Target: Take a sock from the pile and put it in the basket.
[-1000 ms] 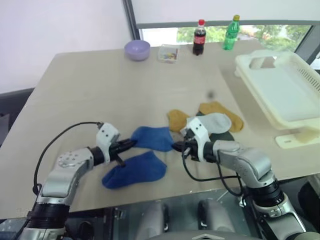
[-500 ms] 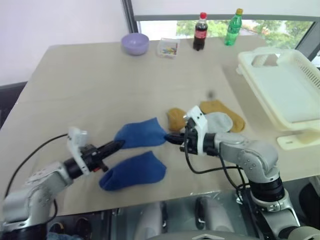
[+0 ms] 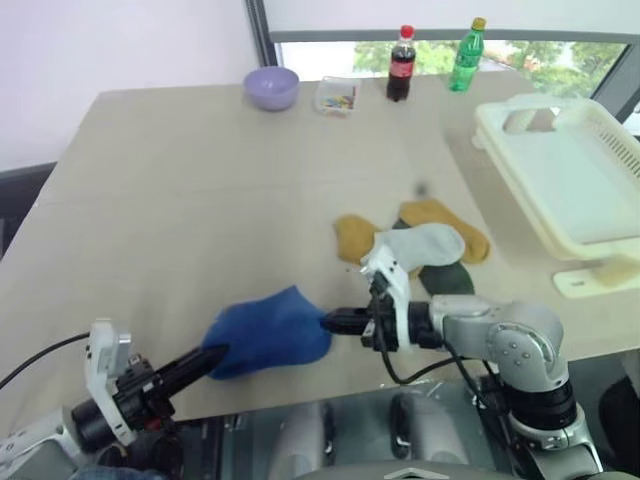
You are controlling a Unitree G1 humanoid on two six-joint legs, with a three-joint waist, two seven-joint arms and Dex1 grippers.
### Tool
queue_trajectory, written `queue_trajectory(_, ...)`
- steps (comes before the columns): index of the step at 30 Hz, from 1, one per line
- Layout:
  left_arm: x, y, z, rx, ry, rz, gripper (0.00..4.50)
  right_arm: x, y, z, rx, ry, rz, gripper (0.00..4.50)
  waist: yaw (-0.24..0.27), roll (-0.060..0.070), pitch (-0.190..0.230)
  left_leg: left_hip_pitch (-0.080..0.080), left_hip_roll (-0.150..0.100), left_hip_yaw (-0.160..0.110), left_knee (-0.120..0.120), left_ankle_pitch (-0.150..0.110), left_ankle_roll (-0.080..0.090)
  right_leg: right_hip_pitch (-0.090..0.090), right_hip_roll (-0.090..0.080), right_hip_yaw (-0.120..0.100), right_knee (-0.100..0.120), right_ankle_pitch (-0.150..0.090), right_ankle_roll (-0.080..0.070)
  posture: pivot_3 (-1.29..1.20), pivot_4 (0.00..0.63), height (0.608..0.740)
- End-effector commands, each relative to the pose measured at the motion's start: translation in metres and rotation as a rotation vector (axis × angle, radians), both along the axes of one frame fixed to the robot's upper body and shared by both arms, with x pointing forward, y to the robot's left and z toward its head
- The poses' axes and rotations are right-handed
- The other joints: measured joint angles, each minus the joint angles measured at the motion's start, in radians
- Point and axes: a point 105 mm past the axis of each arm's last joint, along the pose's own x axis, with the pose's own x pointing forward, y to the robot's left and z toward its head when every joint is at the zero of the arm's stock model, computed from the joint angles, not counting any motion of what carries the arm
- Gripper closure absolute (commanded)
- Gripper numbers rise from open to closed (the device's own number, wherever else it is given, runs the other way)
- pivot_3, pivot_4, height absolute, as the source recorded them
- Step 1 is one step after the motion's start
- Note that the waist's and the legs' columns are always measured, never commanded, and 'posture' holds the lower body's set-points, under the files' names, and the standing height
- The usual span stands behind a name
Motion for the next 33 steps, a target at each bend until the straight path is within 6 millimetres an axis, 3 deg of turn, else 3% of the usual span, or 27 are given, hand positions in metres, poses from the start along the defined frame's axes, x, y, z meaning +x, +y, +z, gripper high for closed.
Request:
queue_trajectory(1, -0.003, -0.001, 0.005, 0.025, -0.041, -0.008, 4.41, -0.014, 0.005, 0.003, 0.019, -0.003, 0.037, 4.50, 0.000, 0.000, 0.000, 0.000, 0.000, 0.000, 0.000, 0.000, 0.000, 0.000, 0.000, 0.000, 0.000, 0.000, 0.000, 0.00, 0.150, 0.740)
queue_trajectory(8, 0.003, -0.004, -0.004, 0.060, -0.040, -0.005, 4.41, -0.014, 0.008, -0.010, -0.003, 0.037, 0.001, 4.50, -0.001, -0.001, -0.001, 0.000, 0.000, 0.000, 0.000, 0.000, 0.000, 0.000, 0.000, 0.000, 0.000, 0.000, 0.000, 0.00, 0.150, 0.740)
queue_trajectory(12, 0.001, -0.011, -0.013, 0.041, -0.015, -0.010, 4.41, 0.002, 0.002, -0.027, -0.087, 0.039, -0.096, 4.50, -0.002, -0.001, -0.001, 0.000, 0.000, 0.000, 0.000, 0.000, 0.000, 0.000, 0.000, 0.000, 0.000, 0.000, 0.000, 0.00, 0.150, 0.740)
queue_trajectory(17, -0.004, -0.015, -0.027, 0.072, 0.040, -0.031, 4.41, 0.008, -0.001, -0.031, -0.095, 0.042, -0.123, 4.50, -0.002, -0.001, -0.001, 0.000, 0.000, 0.000, 0.000, 0.000, 0.000, 0.000, 0.001, 0.000, 0.000, 0.000, 0.000, 0.00, 0.150, 0.740)
queue_trajectory(25, 0.026, -0.035, -0.054, 0.099, 0.021, -0.049, 4.41, 0.022, -0.016, -0.041, -0.156, 0.034, -0.204, 4.50, 0.003, -0.001, -0.002, 0.001, -0.001, 0.000, 0.001, 0.000, 0.000, 0.001, 0.000, 0.000, 0.001, 0.000, 0.000, 0.00, 0.150, 0.740)
queue_trajectory(33, 0.057, -0.063, -0.059, 0.074, -0.037, -0.084, 4.41, 0.035, -0.045, -0.030, -0.158, -0.007, -0.297, 4.50, 0.015, 0.001, -0.007, 0.004, -0.002, -0.001, 0.003, 0.000, 0.001, 0.005, 0.000, 0.000, 0.001, 0.001, 0.000, 0.00, 0.150, 0.740)
